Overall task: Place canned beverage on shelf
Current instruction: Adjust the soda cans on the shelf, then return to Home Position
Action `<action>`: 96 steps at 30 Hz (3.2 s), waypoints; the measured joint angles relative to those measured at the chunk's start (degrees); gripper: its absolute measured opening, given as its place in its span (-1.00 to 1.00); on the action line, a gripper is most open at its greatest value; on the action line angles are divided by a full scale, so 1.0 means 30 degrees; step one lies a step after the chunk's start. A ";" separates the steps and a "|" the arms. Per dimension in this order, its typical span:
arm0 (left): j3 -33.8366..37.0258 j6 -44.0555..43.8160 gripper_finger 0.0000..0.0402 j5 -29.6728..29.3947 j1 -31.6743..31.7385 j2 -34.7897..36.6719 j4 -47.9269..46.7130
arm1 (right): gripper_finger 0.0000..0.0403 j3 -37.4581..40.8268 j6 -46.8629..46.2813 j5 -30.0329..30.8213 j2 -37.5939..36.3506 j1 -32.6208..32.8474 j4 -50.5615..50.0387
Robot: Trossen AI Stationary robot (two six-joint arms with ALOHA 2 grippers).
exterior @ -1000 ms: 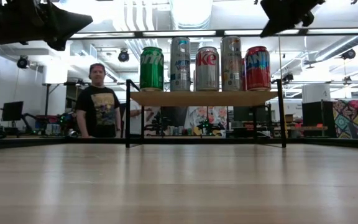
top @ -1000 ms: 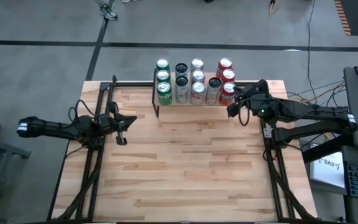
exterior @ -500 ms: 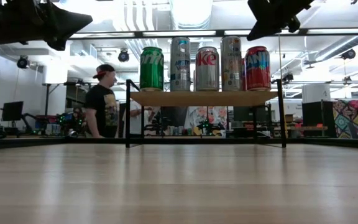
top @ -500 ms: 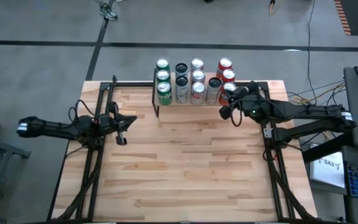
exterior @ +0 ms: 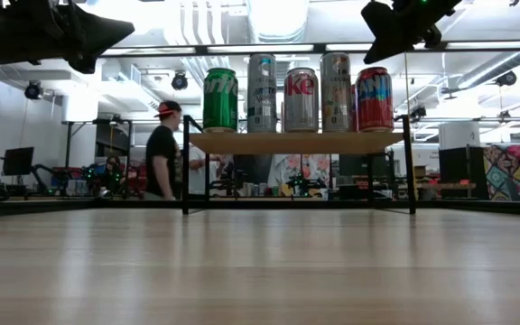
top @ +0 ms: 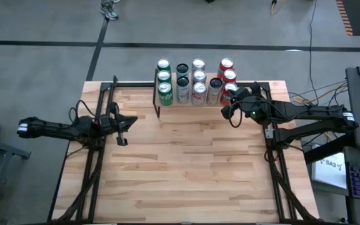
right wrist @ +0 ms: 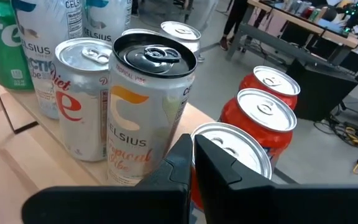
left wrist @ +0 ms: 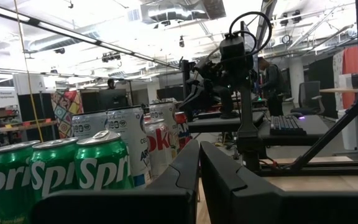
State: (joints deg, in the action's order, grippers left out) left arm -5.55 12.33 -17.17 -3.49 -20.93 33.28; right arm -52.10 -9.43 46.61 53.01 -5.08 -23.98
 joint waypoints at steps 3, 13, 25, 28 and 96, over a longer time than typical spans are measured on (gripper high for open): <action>0.0004 -0.0004 -1.00 0.0000 0.0000 0.0000 -0.0012 | -0.95 0.0000 0.0000 0.0000 0.0000 0.0000 0.0025; 0.0004 -0.0004 -1.00 0.0000 0.0000 0.0000 -0.0044 | -0.95 0.0000 0.0011 0.0014 -0.0022 0.0022 -0.1382; 0.0004 -0.0004 -1.00 0.0000 0.0000 0.0000 -0.0049 | -0.95 -0.0015 0.2455 -0.1112 -0.0313 0.0057 -0.1631; 0.0002 -0.0011 -1.00 0.0005 0.0000 0.0000 -0.0051 | -0.95 -0.0015 0.2757 -0.1200 -0.0440 0.0058 -0.1894; -0.0016 -0.1562 -1.00 0.2034 0.0000 0.5061 -0.5619 | -0.96 0.8820 0.3787 -0.9999 -1.1621 0.1690 0.4564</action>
State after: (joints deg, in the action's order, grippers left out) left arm -5.60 7.64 -11.07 -3.49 -5.75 16.42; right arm -25.64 1.93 16.61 18.15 -0.01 -10.28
